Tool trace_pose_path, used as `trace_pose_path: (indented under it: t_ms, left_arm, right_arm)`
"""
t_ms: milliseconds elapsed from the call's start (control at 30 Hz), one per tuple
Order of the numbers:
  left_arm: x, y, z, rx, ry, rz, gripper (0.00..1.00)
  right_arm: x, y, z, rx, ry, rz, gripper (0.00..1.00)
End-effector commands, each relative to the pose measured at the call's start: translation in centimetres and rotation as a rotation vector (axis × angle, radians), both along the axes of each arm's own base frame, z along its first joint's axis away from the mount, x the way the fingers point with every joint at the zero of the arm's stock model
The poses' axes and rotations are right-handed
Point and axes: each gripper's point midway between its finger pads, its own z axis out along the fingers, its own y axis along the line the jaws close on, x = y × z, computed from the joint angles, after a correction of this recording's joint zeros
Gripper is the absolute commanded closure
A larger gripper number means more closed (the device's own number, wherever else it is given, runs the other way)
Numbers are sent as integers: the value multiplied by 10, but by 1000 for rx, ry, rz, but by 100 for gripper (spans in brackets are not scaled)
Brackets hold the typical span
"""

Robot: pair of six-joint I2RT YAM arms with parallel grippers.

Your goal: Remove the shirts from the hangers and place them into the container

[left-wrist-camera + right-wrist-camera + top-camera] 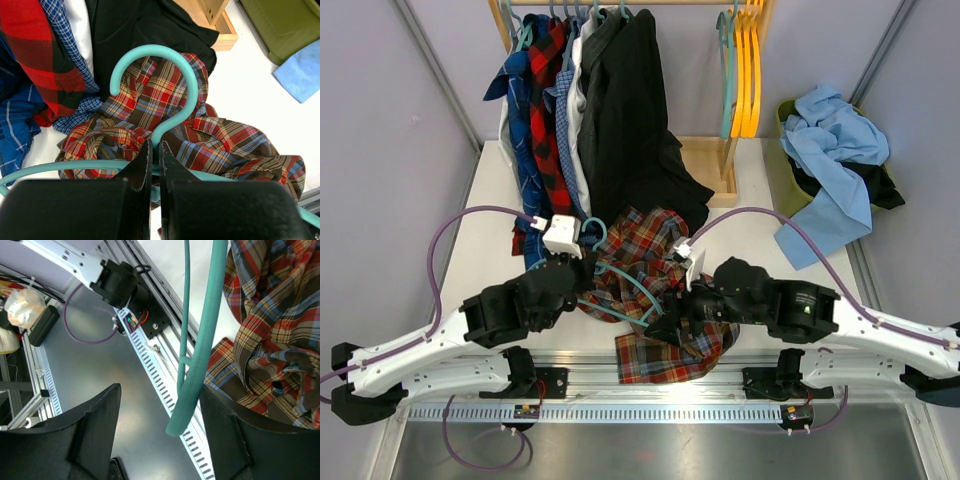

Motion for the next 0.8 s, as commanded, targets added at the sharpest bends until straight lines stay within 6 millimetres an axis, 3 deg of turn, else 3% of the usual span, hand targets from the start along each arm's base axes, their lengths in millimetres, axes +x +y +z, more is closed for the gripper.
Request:
trace_pose_path:
  t_ms: [0, 333, 467, 667, 767]
  left_arm:
    - [3, -6, 32, -109, -53, -1, 100]
    - [-5, -13, 38, -158, -34, -56, 100]
    - [-7, -16, 39, -180, -27, -67, 100]
    - [-7, -22, 46, -208, -32, -88, 100]
    - [-8, -24, 48, -217, -33, -96, 100]
  right_arm:
    - [3, 15, -1, 8, -20, -24, 30]
    - [17, 11, -1, -4, -60, -113, 70]
    - [17, 13, -3, -10, -59, -113, 69]
    - [17, 18, -11, -29, -48, -110, 58]
    - [17, 16, -10, -25, -53, -116, 62]
